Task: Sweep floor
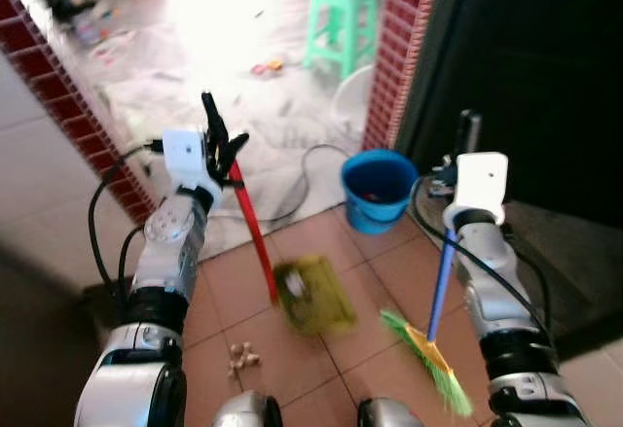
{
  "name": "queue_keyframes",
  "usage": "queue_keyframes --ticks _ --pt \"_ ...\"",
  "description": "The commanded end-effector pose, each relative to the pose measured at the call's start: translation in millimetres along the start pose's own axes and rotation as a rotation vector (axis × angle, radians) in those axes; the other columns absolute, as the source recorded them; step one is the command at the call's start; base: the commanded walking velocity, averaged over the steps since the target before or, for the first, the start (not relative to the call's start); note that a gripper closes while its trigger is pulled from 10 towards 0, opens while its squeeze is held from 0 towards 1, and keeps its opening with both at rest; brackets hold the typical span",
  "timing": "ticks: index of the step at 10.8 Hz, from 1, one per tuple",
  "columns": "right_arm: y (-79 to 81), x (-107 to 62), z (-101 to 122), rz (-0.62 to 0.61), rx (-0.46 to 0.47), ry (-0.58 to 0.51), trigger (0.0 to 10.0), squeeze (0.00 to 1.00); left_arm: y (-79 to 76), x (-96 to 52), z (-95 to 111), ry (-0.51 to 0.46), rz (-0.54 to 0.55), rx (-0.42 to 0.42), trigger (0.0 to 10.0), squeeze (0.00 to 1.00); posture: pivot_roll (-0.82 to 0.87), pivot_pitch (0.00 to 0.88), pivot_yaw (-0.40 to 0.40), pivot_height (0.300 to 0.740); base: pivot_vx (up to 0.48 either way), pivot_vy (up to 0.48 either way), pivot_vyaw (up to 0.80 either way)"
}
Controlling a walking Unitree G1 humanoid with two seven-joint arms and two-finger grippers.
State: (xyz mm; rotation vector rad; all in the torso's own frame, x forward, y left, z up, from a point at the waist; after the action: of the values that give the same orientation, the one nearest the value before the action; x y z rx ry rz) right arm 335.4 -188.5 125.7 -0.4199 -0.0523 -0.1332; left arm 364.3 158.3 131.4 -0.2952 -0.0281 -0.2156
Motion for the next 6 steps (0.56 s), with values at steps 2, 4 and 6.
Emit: queue_keyframes --ticks 2,4,6 --pt "8.8 5.3 17 0.029 0.011 -0.073 10.0 0.0 -12.8 9.6 32 -0.126 -0.064 -0.076 10.0 0.0 -0.08 0.0 0.06 0.74 0.0 0.0 -0.4" --pt "13.7 4.5 19 0.045 0.015 -0.086 10.0 0.0 -34.0 21.3 71 -0.264 -0.128 -0.118 10.0 0.0 -0.09 0.0 0.062 0.74 0.381 0.0 -0.28" --pt "19.6 3.6 18 0.074 0.017 -0.085 10.0 0.0 -43.3 26.0 93 -0.333 -0.143 -0.177 10.0 0.0 -0.08 0.0 0.056 0.74 0.48 0.0 0.0"
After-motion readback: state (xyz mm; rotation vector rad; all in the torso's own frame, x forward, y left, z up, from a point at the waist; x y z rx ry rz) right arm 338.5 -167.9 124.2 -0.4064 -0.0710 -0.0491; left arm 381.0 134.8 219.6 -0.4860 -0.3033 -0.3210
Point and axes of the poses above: a point about 5 cm out from each wrist's last joint towards the gripper, its own x axis pointing out of the wrist towards the gripper, its own z axis along the axis of the wrist's last joint, y = z × x, the point moved 1 cm from there along x, pointing out of the wrist towards the gripper, and after that the axes turned 11 degrees about -x, right-handed, at the moved point
